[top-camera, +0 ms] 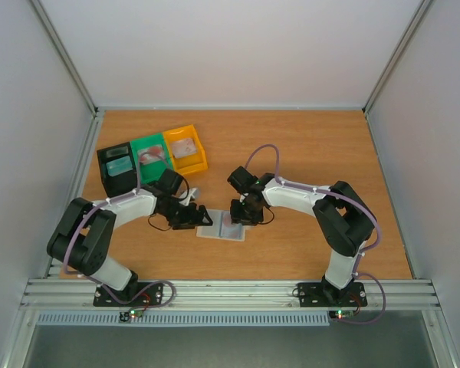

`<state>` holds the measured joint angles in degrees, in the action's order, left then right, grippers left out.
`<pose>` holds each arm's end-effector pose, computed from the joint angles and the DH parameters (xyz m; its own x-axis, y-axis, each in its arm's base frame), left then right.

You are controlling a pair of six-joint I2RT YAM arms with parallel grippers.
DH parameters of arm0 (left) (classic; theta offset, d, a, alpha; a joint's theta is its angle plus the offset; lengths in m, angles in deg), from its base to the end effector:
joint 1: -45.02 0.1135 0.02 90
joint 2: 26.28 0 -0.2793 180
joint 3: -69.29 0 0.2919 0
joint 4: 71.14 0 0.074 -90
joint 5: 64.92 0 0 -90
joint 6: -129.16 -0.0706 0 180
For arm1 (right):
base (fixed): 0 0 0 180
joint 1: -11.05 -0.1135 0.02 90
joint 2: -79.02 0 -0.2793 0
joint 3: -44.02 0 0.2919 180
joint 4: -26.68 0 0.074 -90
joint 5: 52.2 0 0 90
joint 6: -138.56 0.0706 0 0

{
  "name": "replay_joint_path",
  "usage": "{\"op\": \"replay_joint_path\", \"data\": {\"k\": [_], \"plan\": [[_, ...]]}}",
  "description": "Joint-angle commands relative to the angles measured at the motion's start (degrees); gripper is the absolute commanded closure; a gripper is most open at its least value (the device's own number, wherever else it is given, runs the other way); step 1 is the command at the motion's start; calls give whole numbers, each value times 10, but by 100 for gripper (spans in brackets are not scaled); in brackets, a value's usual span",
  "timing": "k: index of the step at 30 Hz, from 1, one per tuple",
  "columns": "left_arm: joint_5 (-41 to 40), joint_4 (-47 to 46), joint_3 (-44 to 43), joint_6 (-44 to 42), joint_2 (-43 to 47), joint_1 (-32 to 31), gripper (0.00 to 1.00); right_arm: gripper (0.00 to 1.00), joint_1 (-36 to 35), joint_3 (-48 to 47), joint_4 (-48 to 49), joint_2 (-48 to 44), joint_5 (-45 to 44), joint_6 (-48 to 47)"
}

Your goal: Take the credit cards out of the card holder

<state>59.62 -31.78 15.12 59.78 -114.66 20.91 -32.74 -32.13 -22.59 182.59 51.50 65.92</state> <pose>0.2492 -0.1554 0.1018 -0.9895 0.1250 -0.0732 0.1436 0.7804 -0.6086 0.2609 0.2733 0.1118 -0.8828 -0.4447 -0.1510 -0.4697 0.8343 0.2887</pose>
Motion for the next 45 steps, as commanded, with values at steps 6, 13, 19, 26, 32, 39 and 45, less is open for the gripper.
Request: {"op": "replay_joint_path", "data": {"k": [6,13,19,26,32,39,45], "plan": [[167,-201,70,65,-33,-39,14,66,-7,8,50,3,24,-6],[152,-205,60,62,-40,-46,56,68,-7,12,59,-25,34,-9],[137,-214,62,58,-34,-46,93,69,-7,15,39,-53,32,-17],[119,-206,57,52,-38,-46,100,70,-6,26,53,-87,53,-29],[116,-200,50,47,-49,-46,100,71,-4,35,70,-92,57,-30],[117,-195,45,42,-57,-47,100,72,4,47,103,-64,80,-25],[119,-195,45,41,-56,-47,100,83,3,32,133,-42,115,-24]]}}
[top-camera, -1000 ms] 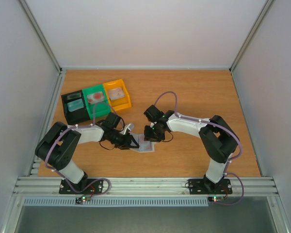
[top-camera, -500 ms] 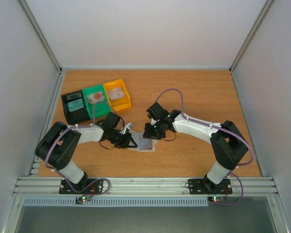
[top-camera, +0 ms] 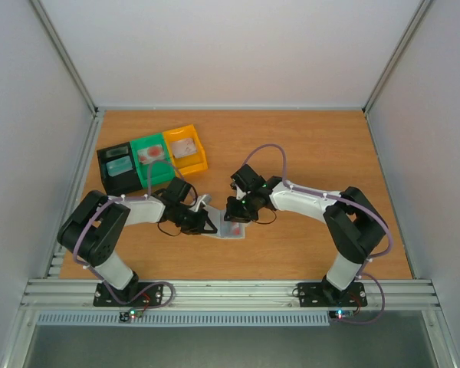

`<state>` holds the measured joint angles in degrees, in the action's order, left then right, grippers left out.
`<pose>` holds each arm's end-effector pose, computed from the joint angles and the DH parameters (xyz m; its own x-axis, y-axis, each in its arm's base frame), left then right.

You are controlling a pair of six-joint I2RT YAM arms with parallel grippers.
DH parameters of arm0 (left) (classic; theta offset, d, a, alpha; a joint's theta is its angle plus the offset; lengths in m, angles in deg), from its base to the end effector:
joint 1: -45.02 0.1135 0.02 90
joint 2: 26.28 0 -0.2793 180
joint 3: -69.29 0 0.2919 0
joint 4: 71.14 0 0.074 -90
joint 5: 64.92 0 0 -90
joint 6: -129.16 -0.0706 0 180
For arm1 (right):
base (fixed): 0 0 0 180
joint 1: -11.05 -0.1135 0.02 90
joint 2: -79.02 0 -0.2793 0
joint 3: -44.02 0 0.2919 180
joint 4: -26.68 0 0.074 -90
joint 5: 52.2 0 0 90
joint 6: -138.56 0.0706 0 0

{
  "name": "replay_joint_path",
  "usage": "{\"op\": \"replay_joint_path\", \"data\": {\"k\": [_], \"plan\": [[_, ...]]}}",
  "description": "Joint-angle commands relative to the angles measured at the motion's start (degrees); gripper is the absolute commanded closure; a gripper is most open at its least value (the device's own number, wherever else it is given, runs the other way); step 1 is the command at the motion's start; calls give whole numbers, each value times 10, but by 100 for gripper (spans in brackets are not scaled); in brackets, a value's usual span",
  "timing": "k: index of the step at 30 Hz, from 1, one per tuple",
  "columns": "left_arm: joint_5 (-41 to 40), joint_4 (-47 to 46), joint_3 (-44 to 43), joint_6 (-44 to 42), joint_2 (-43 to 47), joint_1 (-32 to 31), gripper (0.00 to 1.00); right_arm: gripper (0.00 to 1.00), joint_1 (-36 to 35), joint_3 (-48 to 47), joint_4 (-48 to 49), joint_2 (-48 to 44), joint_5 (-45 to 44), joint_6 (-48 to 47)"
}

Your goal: Take the credit cards out of the card holder

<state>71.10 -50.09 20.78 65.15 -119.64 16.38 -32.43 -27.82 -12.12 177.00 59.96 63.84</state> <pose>0.2333 -0.1853 0.0742 -0.9790 0.1879 -0.0792 0.1799 0.6130 -0.7694 0.2573 0.2807 0.1352 -0.8326 -0.4532 -0.3185 -0.5534 0.7065 0.4412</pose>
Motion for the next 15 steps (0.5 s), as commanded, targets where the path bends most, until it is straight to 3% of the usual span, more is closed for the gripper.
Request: {"op": "replay_joint_path", "data": {"k": [1,6,15], "plan": [[5,-11,-12,-14,-6,-2,100,84,-2,-13,25,12,29,-6],[6,-11,-12,-16,-5,-3,100,83,-8,-22,-42,-15,-37,-28],[3,-12,-11,-16,0,-3,100,73,-39,-61,-129,-33,-130,-41]]}}
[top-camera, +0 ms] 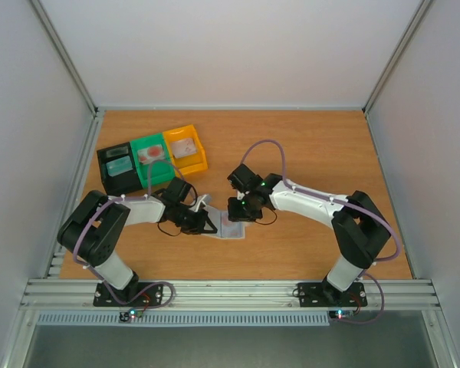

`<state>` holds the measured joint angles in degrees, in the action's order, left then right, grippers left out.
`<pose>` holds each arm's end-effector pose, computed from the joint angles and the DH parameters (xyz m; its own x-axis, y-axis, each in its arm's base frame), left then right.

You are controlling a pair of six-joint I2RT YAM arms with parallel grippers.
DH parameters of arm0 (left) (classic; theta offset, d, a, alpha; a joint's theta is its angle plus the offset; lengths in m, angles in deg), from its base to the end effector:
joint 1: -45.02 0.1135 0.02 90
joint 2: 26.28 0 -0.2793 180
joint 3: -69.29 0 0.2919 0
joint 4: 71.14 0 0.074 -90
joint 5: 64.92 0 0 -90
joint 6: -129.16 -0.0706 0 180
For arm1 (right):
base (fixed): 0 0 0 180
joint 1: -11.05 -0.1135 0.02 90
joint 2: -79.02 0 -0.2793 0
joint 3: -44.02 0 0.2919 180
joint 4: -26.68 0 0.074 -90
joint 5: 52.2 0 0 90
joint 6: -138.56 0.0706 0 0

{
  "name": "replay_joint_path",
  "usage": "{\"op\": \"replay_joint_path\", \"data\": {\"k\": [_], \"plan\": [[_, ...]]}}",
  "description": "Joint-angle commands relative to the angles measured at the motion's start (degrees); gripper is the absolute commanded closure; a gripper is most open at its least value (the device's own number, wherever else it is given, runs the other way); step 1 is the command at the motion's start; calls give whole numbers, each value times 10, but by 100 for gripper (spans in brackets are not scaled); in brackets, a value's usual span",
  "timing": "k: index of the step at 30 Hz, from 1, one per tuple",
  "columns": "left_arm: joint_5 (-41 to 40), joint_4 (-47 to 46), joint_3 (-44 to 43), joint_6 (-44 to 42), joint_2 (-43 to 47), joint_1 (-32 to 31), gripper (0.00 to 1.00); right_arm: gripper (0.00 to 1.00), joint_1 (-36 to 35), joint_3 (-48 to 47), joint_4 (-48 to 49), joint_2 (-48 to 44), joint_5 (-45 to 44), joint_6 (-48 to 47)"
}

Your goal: Take the credit cards out of the card holder

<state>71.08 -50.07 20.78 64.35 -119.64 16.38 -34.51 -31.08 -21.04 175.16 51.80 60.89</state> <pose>0.2333 -0.1853 0.0741 -0.9764 0.1964 -0.0897 0.1933 0.6106 -0.7679 0.2496 0.2789 0.1536 -0.7986 -0.5184 -0.3058 -0.5974 0.7447 0.2976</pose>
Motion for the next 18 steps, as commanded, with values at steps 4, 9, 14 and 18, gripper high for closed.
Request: {"op": "replay_joint_path", "data": {"k": [4,9,14,18], "plan": [[4,-11,-10,-8,3,-4,100,73,-28,-44,-36,-3,-46,-14],[2,-13,-7,-8,8,-4,100,67,-22,-41,-47,10,-59,-7],[2,-18,-3,-5,11,-5,100,62,21,-5,30,43,24,19],[2,-15,-5,-7,9,-6,100,59,21,-7,57,68,51,29]]}}
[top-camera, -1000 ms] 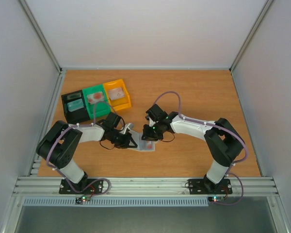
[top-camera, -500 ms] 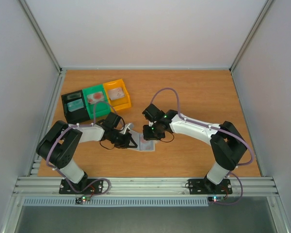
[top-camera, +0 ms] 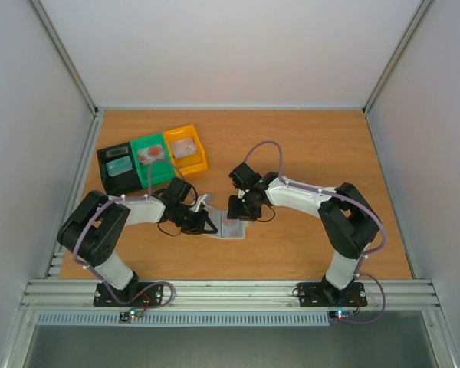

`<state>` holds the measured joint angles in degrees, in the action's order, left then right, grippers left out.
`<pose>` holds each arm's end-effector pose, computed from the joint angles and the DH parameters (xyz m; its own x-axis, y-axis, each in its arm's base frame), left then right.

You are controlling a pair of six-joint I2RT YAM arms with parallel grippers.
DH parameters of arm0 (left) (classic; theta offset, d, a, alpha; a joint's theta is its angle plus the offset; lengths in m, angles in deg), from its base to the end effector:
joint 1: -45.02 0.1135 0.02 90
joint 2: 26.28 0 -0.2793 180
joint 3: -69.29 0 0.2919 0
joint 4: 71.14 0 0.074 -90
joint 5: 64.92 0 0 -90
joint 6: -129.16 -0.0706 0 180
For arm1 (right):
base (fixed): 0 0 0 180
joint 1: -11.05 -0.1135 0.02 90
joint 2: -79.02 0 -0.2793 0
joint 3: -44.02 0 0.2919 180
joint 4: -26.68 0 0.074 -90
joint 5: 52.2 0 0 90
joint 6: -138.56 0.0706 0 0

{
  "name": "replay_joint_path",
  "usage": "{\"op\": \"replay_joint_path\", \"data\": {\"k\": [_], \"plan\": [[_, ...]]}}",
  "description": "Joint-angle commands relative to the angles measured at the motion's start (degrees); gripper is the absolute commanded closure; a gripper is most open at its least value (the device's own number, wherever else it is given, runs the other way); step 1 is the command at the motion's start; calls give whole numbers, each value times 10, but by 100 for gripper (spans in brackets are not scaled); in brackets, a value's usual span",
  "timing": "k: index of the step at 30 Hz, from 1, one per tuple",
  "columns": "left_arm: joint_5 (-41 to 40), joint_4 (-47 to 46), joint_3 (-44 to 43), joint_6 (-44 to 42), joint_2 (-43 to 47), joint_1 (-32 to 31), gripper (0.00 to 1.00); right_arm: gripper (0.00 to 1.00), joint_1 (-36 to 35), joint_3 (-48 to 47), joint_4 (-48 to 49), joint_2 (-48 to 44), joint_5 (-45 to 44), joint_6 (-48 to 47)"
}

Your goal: Take the credit cards out of the card holder

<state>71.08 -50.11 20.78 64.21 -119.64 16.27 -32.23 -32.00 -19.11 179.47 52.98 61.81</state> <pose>0.2330 -0.1857 0.0742 -0.9755 0.1997 -0.0922 0.1974 0.6095 -0.7678 0.2673 0.2771 0.1337 -0.8333 -0.4808 -0.2729 -0.5498 0.7726 0.3174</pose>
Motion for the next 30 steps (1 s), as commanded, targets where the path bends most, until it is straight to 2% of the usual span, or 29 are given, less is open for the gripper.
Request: {"op": "replay_joint_path", "data": {"k": [1,8,14,16,18,20,25,30], "plan": [[2,-14,-7,-6,8,-5,100,58,-1,-5,23,31,30,20],[2,-13,-7,-7,7,-6,100,47,-1,-19,-39,33,-26,19],[3,-14,-8,-7,5,-6,100,40,-2,-6,-9,28,15,25],[4,-15,-8,-7,5,-6,100,45,-3,-7,11,32,32,25],[4,-13,-8,-8,5,-7,100,58,-6,-11,17,32,38,24],[4,-14,-7,-8,5,-7,100,63,-9,-18,14,33,38,23],[4,-15,-7,-8,8,-7,100,70,-16,-23,10,25,38,18],[4,-18,-5,-6,9,-7,100,70,-26,-26,24,2,62,2]]}}
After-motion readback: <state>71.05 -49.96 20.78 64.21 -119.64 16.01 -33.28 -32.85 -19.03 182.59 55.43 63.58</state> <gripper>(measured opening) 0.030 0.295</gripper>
